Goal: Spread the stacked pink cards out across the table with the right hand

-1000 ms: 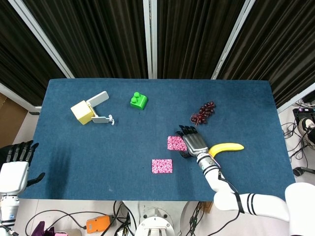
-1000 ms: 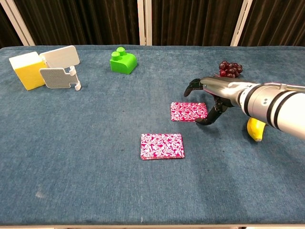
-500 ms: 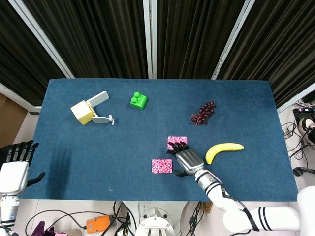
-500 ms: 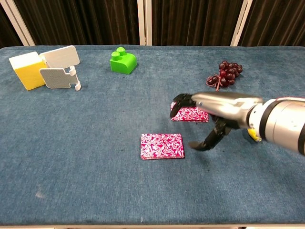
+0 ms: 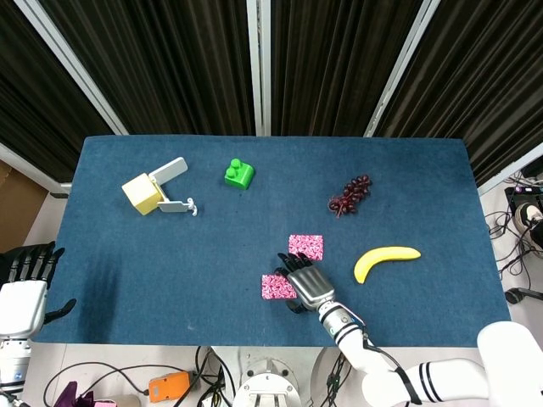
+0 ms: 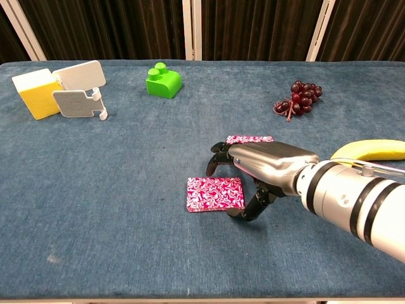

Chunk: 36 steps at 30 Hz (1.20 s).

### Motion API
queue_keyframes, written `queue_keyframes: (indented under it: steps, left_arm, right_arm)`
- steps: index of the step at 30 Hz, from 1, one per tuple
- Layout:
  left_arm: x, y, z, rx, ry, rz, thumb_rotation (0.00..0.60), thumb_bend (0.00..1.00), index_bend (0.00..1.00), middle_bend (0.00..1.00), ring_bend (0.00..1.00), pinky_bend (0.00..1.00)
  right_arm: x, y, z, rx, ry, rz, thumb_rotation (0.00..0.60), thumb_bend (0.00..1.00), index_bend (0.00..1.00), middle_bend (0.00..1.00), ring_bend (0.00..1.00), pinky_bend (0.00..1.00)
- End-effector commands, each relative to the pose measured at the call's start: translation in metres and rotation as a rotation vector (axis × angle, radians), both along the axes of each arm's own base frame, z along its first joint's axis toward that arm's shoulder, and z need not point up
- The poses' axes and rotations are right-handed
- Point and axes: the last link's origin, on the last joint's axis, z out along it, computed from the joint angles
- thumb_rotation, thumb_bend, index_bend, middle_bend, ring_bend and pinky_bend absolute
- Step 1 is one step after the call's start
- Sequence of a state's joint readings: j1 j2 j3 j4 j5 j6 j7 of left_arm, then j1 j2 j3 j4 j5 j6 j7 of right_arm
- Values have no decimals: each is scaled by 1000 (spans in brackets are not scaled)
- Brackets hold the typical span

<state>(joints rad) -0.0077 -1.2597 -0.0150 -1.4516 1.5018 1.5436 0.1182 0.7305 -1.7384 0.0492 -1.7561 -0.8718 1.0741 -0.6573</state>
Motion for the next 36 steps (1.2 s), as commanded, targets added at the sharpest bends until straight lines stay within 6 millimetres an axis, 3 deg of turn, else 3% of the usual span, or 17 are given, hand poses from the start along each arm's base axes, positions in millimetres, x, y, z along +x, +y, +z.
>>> queue_keyframes:
  steps: [1, 25, 36]
  left_arm:
    - [0, 0, 0, 1, -1, 0, 600, 93, 118, 64, 0, 8]
    - [-3, 0, 1, 4, 3, 5, 600, 93, 118, 64, 0, 9]
    - [-3, 0, 1, 2, 5, 4, 600, 94, 118, 64, 0, 9]
  right_arm:
    - [0, -1, -3, -5, 8, 0, 600, 499, 295, 59, 0, 0]
    - [1, -6, -8, 7, 7, -18, 600, 499, 351, 59, 0, 0]
    - [3, -8, -1, -9, -23, -19, 600, 499, 391, 59, 0, 0]
